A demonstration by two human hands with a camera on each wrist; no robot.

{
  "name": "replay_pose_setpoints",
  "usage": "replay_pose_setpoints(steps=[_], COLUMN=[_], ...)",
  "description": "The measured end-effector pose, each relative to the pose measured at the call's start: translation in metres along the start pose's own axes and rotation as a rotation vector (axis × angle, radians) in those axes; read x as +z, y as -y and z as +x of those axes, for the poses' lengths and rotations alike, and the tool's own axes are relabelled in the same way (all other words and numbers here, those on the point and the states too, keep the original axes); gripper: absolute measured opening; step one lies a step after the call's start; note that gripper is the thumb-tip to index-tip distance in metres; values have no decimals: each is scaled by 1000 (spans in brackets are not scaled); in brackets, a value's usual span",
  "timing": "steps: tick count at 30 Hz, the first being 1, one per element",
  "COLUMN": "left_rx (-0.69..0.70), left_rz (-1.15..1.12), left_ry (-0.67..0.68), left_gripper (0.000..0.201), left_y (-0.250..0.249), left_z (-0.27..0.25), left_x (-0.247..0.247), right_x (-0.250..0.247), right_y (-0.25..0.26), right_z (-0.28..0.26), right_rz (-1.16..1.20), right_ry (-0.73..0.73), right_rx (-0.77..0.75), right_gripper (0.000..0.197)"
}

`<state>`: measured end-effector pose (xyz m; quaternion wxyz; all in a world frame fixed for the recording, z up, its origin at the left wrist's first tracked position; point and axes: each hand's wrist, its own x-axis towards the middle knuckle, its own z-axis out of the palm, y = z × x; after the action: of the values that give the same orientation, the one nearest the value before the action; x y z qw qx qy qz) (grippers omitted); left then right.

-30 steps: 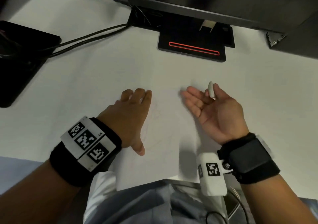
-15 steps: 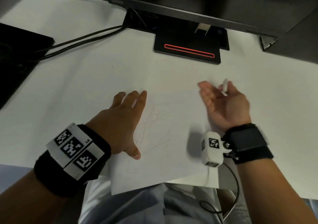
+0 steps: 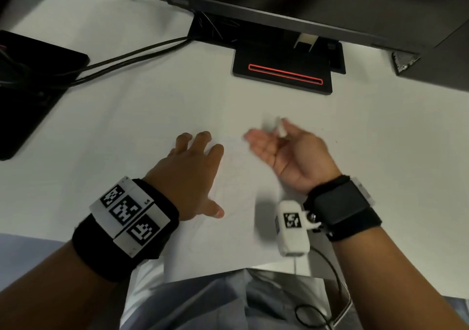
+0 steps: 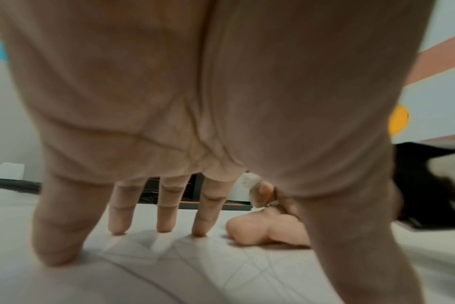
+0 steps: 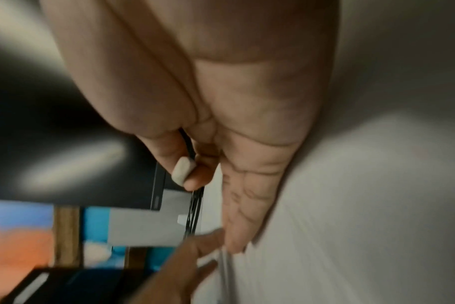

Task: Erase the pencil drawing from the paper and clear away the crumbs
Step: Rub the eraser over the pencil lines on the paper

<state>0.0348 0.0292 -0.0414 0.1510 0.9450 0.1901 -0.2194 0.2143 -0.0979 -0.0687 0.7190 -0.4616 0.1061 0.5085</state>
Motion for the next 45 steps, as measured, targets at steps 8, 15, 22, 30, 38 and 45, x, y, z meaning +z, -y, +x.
replay_pose_setpoints(steps=[8,15,22,30,38,45], left_rx=[-23,-42,-50,-46,-49,-54], left_rz=[53,92,100,102,100,90], left_ry=[6,20,23,22,23,31], left_gripper=[120,118,116,118,118,119], left_y=[-1,-5,-7,-6,-7,-7], left_z=[1,1,3,3,3,2], left_x=[-5,-7,-7,-6,-5,-5], right_x=[23,31,42,36,36,33], right_y=[-1,3,-16,-17,-18,-10], right_z=[-24,-12,-12,-13,-11,-8], right_rz=[-498,-1611,-1858,-1866,-1859,-1802], right_ry=[78,-28,139,129,126,52], right_rx=[-81,-170,-197,-258,-280,-334], right_gripper=[24,43,45,46,46,45])
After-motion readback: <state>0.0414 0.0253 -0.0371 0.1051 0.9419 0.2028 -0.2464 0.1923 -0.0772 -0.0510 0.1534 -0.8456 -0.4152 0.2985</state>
